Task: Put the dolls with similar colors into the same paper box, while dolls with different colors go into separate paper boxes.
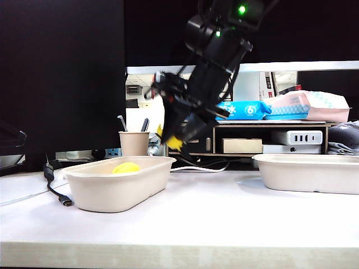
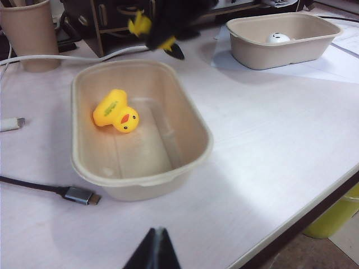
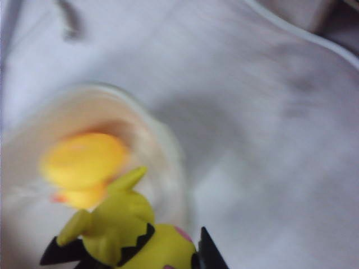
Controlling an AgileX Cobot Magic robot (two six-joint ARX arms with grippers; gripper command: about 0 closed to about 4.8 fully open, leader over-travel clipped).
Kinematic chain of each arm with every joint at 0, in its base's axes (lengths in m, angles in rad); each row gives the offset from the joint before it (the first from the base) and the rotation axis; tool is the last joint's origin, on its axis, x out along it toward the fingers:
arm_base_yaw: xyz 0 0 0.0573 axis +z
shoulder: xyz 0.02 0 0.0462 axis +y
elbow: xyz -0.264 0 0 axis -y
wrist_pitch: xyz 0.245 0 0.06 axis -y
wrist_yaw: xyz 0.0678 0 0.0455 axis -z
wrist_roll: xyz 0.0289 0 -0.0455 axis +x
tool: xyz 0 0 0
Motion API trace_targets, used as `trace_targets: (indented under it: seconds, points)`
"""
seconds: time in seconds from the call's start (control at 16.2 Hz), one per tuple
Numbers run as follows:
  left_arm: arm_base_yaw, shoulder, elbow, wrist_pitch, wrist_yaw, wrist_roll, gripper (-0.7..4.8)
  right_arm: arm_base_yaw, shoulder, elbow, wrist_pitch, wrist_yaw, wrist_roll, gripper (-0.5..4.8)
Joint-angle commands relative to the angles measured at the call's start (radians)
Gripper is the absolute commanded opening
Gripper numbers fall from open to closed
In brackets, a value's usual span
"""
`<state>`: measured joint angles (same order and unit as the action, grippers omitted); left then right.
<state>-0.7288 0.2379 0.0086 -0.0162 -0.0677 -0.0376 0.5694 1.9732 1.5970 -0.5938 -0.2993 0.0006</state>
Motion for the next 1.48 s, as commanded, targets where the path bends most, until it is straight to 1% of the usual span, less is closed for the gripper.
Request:
trace_targets:
  seconds: [0.06, 0.25, 0.31, 0.37, 0.49, 0.56, 0.62, 0.93, 0.99, 1.05, 1.11, 1.24, 1.3, 1.36, 1.42, 1.48]
  points:
    - [0.003, -0.002, 0.001, 0.010, 0.001, 0.003, -0.05, 0.025, -0.009, 0.031, -0.031, -0.074, 0.019, 1.25]
    - [0.013, -0.002, 0.001, 0.010, 0.001, 0.003, -0.06, 0.077, -0.007, 0.032, -0.032, -0.074, 0.016, 1.25]
    - [0.036, -0.003, 0.001, 0.010, 0.001, 0.003, -0.06, 0.118, -0.008, 0.032, -0.017, -0.018, -0.005, 1.25]
    - [0.056, -0.008, 0.001, 0.010, 0.002, 0.003, -0.06, 0.132, -0.008, 0.032, -0.002, 0.010, -0.004, 1.26]
    - [0.098, -0.032, 0.001, 0.009, 0.001, 0.003, -0.06, 0.139, -0.008, 0.032, 0.012, 0.006, 0.005, 1.31]
    - [0.123, -0.051, 0.001, 0.009, 0.001, 0.003, -0.06, 0.139, -0.007, 0.032, 0.011, 0.006, 0.011, 1.61]
    - [0.164, -0.087, 0.001, 0.009, 0.001, 0.003, -0.06, 0.138, -0.008, 0.032, 0.011, 0.008, 0.026, 2.05]
    - [0.248, -0.131, 0.001, 0.009, 0.001, 0.003, -0.06, 0.138, -0.010, 0.033, 0.007, 0.001, 0.037, 2.20]
    - [0.273, -0.131, 0.001, 0.009, 0.003, 0.003, -0.06, 0.137, -0.016, 0.037, 0.004, -0.019, 0.055, 2.20]
    - [0.295, -0.132, 0.001, 0.009, 0.002, 0.003, -0.06, 0.137, -0.026, 0.037, 0.008, -0.047, 0.061, 1.98]
    - [0.325, -0.138, 0.001, 0.008, 0.002, 0.003, -0.05, 0.136, -0.043, 0.037, 0.010, -0.069, 0.060, 1.52]
    - [0.391, -0.164, 0.001, 0.003, 0.000, 0.003, -0.06, 0.138, -0.111, 0.037, 0.020, -0.088, 0.058, 0.02]
    - [0.411, -0.181, 0.001, 0.002, 0.000, 0.003, -0.06, 0.138, -0.146, 0.037, 0.018, -0.083, 0.054, -0.08]
    - [0.419, -0.198, 0.001, 0.003, 0.001, 0.003, -0.06, 0.138, -0.180, 0.036, 0.004, -0.070, 0.048, -0.08]
    - [0.426, -0.222, 0.001, 0.003, 0.005, 0.003, -0.06, 0.138, -0.223, 0.035, -0.050, -0.058, -0.004, -0.08]
    - [0.426, -0.233, 0.001, 0.003, 0.002, 0.003, -0.06, 0.140, -0.245, 0.033, -0.095, -0.034, -0.030, -0.08]
